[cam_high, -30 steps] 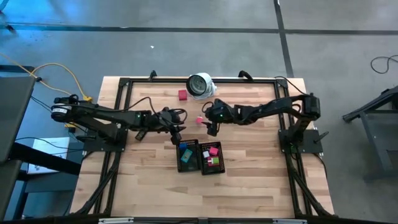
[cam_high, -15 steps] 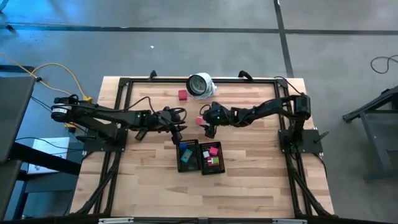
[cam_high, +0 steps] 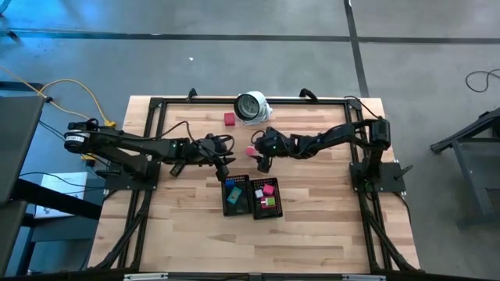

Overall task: Pick & Place Office items
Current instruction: Put the pink and white charger adapter into the right black bin

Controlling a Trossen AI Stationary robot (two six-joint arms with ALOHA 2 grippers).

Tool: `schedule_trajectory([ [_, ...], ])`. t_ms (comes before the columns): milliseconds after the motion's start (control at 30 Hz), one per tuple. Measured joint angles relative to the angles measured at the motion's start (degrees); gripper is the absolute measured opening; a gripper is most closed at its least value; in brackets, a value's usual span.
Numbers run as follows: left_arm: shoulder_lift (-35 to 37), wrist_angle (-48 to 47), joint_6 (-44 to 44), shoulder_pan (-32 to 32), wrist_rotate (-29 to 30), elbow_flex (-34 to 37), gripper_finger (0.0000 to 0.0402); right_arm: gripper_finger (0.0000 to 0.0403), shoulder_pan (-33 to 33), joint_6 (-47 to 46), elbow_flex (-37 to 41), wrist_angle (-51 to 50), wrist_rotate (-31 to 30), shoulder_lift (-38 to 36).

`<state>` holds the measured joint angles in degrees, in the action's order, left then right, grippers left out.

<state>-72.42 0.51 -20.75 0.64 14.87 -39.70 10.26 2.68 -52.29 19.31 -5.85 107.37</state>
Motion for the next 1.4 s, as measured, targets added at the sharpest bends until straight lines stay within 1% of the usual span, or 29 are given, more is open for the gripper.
schedule_trajectory([
  [200,0.00,0.00,0.00,-0.01,-1.39,0.00,0.0118,0.0261,-0.01,-0.02,0.00,-2.40,0.03,0.20],
  [333,0.00,0.02,0.00,-0.02,-1.62,0.00,0.0118,0.0261,-0.02,-0.87,-0.08,-0.12,0.90,3.01],
  [433,0.00,0.04,0.00,-0.02,-1.64,0.00,0.0118,0.0261,-0.02,-1.15,-1.83,0.30,1.35,6.44],
  [533,0.00,0.01,-0.04,-0.02,-1.64,0.00,0.0118,0.0261,-0.11,-1.05,-3.43,0.66,0.85,7.62],
  [733,0.02,-0.24,-0.09,-0.11,-1.66,0.02,0.0118,0.0261,0.02,0.36,-4.01,1.67,-1.43,6.81],
  [967,0.00,-0.33,0.12,-0.11,-1.66,0.02,0.0118,0.0257,0.02,0.58,-4.03,1.92,-1.51,6.84],
  [1067,0.00,-0.48,0.15,-0.11,-1.65,0.02,0.0118,0.0242,0.02,0.59,-4.04,1.91,-1.49,6.83],
  [1167,0.01,-0.49,0.15,-0.11,-1.65,0.02,0.0118,0.0219,0.02,0.59,-4.04,1.99,-1.49,6.82],
  [1267,0.00,-0.50,0.16,-0.11,-1.64,0.02,0.0118,0.0187,0.02,0.35,-4.04,1.93,-1.49,6.82],
  [1400,0.00,-0.50,0.17,-0.11,-1.65,0.02,0.0118,0.0134,0.02,0.33,-4.04,1.99,-1.49,6.80],
])
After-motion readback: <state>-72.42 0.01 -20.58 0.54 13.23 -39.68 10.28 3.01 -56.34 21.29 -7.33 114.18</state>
